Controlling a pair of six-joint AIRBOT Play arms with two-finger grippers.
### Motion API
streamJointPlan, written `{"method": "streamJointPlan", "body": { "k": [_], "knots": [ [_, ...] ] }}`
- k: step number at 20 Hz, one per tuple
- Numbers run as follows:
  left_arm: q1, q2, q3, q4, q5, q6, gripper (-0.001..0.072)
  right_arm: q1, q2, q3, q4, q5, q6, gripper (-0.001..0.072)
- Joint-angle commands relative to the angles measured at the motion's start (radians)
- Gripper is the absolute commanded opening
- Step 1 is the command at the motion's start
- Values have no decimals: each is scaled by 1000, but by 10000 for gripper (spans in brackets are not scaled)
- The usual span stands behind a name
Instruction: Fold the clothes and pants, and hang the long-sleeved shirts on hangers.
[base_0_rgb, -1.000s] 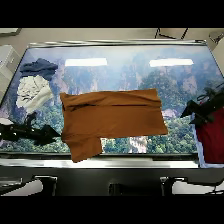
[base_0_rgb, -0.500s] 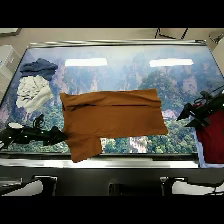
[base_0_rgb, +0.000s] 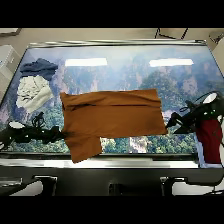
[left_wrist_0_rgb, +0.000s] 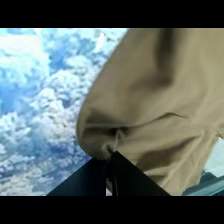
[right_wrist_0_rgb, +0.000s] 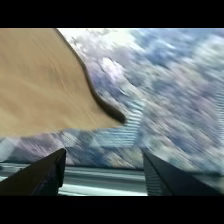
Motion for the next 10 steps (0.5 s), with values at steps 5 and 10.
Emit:
{"method": "streamJointPlan", "body": {
  "k": [5,10],
  "knots": [
    [-1,40,5,-7,-34,0,26,95,-56,-55,73,-141,-10,389],
    [0,61,184,-6,-102,-1,24,107,19,39,87,-63,-60,33]
  ]
}}
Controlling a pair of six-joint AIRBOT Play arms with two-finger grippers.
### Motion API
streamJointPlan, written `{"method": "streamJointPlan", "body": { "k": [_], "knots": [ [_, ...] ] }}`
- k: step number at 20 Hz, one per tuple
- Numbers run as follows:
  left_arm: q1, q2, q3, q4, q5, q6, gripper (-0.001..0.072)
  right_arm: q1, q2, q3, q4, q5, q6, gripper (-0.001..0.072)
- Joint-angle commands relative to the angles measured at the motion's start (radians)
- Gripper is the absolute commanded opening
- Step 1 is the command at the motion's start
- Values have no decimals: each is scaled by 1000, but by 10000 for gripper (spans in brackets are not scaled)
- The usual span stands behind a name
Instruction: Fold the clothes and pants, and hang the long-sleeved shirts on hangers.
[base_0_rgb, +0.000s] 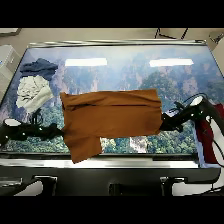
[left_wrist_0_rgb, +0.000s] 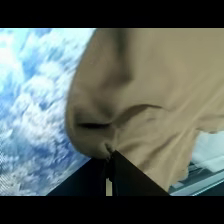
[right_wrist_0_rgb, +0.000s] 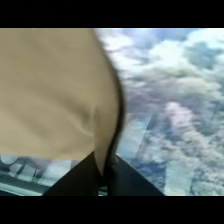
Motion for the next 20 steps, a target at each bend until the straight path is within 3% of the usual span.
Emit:
{"method": "streamJointPlan", "body": {
  "k": [1,4,7,10,15,20],
  "knots": [
    [1,38,193,-2,-52,-9,24,10,86,130,-4,31,-41,33],
    [1,126,622,-2,-53,-45,24,10,235,451,-16,-82,-78,33],
    [1,182,1149,11,-3,-45,25,10,396,787,-61,-294,-126,35],
    [1,239,1475,28,25,-107,25,10,571,934,-129,-354,-126,35],
    [1,448,1400,29,108,-160,24,10,770,933,-218,-324,-60,34],
    [1,459,1397,44,149,-171,23,10,805,933,-301,-373,-6,34]
  ]
}}
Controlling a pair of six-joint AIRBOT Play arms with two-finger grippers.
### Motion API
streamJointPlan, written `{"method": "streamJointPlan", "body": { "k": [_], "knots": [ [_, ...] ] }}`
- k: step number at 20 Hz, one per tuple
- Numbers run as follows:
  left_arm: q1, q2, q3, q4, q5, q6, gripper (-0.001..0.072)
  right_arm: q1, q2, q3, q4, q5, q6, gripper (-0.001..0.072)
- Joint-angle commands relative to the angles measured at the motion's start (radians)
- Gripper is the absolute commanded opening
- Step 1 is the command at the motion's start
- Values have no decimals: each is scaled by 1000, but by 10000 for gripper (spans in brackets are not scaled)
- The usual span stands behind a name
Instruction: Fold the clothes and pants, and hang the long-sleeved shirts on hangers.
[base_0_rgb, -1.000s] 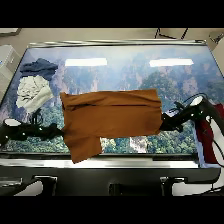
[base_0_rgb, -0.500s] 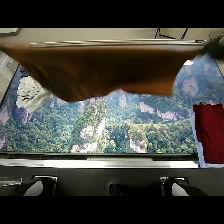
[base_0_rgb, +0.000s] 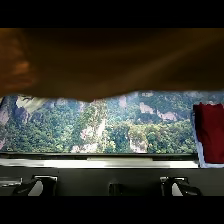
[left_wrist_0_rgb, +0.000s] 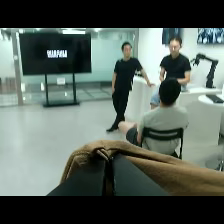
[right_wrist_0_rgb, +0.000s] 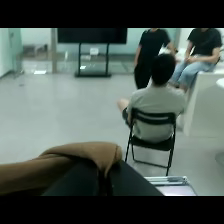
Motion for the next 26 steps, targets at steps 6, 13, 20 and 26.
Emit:
{"method": "streamJointPlan", "body": {
  "k": [6,13,20,26],
  "knots": [
    [-9,-133,-76,10,-184,-61,23,2,-175,1,-32,340,109,34],
    [-222,-441,-829,13,-96,-6,24,19,-629,-465,85,456,103,32],
    [-266,-809,-849,-9,184,24,25,132,-888,-536,49,-118,215,35],
    [-300,-898,-660,-9,398,31,25,103,-916,-536,14,-449,350,35]
  ]
}}
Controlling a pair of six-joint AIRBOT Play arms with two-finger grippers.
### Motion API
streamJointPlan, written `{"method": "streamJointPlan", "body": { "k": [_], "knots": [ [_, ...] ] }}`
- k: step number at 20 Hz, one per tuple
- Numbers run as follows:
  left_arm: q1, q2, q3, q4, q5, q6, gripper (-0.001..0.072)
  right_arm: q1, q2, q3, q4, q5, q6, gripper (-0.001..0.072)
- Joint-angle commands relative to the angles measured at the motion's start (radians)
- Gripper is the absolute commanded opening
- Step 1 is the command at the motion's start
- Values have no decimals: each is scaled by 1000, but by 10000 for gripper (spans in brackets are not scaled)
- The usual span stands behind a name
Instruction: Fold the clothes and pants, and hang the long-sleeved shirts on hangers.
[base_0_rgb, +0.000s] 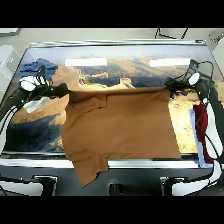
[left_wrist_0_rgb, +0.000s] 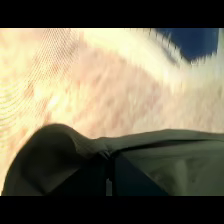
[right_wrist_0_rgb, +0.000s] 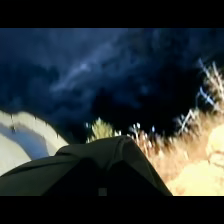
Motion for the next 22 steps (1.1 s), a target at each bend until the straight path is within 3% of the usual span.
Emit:
{"method": "streamJointPlan", "body": {
  "k": [1,4,8,12,14,16,19,22],
  "knots": [
    [-34,-65,63,2,143,3,26,-5,-40,-3,-37,-152,61,35],
    [-81,-101,69,-24,225,3,26,-6,-61,-1,-45,-129,62,35],
    [-114,-118,142,-32,226,37,26,-6,-49,72,-111,-38,79,35],
    [-132,-143,146,-32,212,35,26,-41,-84,73,-187,37,245,35],
    [-129,-154,146,-32,179,26,25,-74,-94,74,-163,94,201,35],
    [-112,-131,164,-29,82,26,25,-109,-57,80,-152,173,130,35],
    [-69,-70,180,74,-205,14,25,-152,27,91,-133,411,-21,36],
    [-62,-63,166,195,-500,-89,25,-142,47,74,-129,687,-124,35]
  ]
}}
